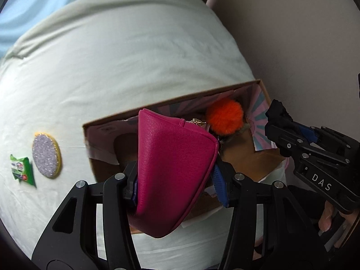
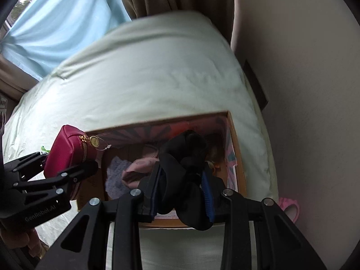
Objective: Organize soft objects
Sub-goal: 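Lower both tools into the box and open them to release, then raise both open tools out of the box and move toward the wipes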
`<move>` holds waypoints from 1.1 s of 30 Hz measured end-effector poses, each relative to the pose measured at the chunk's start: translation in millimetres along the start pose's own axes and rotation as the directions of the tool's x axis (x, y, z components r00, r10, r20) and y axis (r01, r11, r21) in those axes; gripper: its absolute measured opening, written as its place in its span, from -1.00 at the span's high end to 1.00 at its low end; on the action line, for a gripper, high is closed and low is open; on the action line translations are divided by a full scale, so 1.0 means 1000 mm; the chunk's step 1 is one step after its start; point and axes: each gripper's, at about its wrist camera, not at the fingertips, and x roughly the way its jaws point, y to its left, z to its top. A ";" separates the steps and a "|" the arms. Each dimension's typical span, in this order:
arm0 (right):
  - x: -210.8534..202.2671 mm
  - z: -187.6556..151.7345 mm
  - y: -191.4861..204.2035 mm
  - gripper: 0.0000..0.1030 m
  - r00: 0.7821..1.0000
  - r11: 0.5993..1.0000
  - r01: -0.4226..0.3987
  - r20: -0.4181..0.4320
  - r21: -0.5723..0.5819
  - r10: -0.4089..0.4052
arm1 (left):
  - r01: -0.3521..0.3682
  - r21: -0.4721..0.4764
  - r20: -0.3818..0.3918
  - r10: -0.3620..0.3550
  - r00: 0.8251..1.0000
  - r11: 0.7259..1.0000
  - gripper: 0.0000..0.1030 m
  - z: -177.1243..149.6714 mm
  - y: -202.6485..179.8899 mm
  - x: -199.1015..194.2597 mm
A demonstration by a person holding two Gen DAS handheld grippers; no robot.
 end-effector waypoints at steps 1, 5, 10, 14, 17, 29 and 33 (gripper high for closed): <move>0.006 0.001 -0.001 0.42 1.000 1.000 0.001 -0.016 0.008 -0.001 | -0.003 0.002 -0.008 0.003 1.000 1.000 0.08 0.001 -0.001 0.005; 0.021 0.007 -0.005 0.42 0.998 0.999 -0.002 -0.059 0.052 0.005 | -0.018 0.027 -0.032 0.018 0.999 0.999 0.08 0.003 -0.005 0.016; 0.028 0.009 -0.010 -0.31 0.997 0.994 -0.006 -0.073 0.113 0.014 | -0.086 0.090 -0.026 0.089 0.996 0.992 -0.50 0.006 -0.009 0.015; 0.028 0.012 -0.016 -0.99 0.998 0.987 -0.021 -0.054 0.158 0.030 | -0.072 0.089 0.007 0.072 0.997 0.993 -0.93 0.007 -0.004 0.004; 0.027 0.012 -0.020 -1.00 0.998 0.983 -0.026 -0.054 0.183 0.036 | -0.074 0.087 0.004 0.074 0.997 0.993 -0.93 0.007 0.000 0.000; 0.000 -0.007 -0.009 -1.00 0.999 0.985 -0.038 -0.011 0.167 0.040 | -0.093 0.070 0.055 0.089 0.994 0.993 -0.93 -0.017 0.007 -0.042; -0.018 -0.015 0.001 -1.00 1.000 0.990 -0.030 0.012 0.137 0.028 | -0.098 0.054 0.104 0.092 0.990 0.994 -0.93 -0.026 0.007 -0.067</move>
